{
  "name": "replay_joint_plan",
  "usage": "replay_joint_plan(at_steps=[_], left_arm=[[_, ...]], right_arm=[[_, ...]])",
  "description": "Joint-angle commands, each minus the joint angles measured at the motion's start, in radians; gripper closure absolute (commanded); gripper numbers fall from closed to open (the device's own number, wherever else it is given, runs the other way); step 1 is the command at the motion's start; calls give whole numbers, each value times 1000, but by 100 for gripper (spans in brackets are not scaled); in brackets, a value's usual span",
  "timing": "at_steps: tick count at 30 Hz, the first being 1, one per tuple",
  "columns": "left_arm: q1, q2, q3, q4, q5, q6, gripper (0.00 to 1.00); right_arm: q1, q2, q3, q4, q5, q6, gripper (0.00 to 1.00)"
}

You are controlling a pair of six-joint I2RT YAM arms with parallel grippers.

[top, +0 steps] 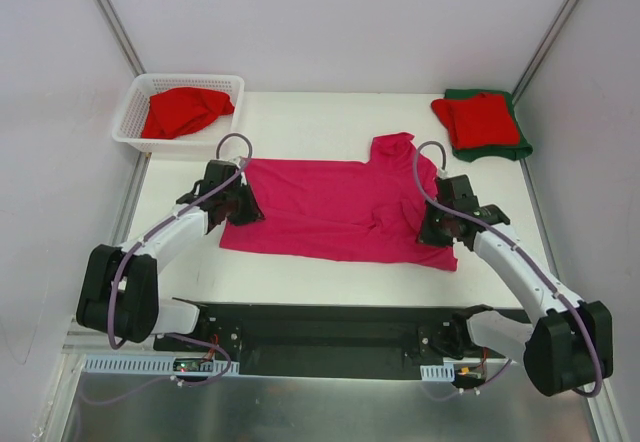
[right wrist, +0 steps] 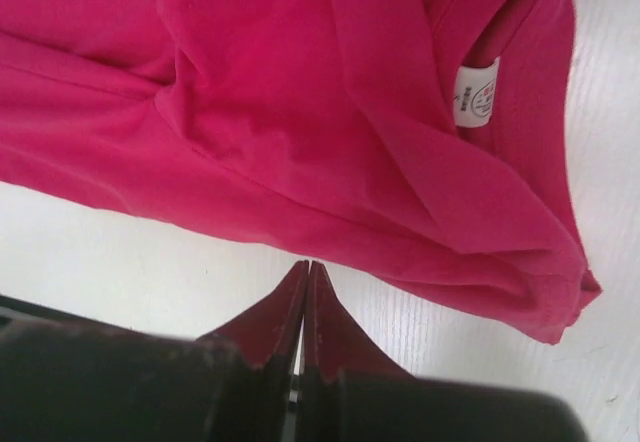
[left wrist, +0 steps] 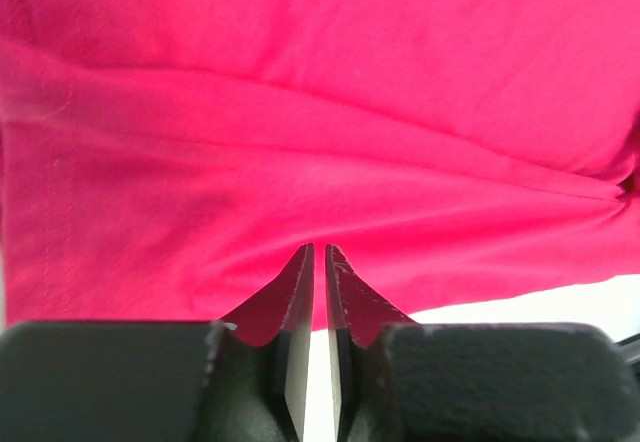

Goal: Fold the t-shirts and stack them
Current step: Fold the flattened tshirt in 1/3 of the way

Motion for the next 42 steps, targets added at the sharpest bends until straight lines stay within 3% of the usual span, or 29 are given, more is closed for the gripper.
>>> replay_joint_plan(at_steps=[1, 19, 29, 42], left_arm=[[-1, 16, -9, 97, 56, -25, 92], [-13, 171, -20, 158, 65, -41, 98], [-12, 169, -23, 143, -6, -42, 100], [-6, 150, -12, 106, -51, -35, 100]], right_arm=[[6, 27, -3, 89, -87, 26, 99], [47, 224, 62, -16, -32, -13, 99], [96, 344, 120, -111, 98, -27, 99], [131, 421, 49, 75, -7, 0, 99]])
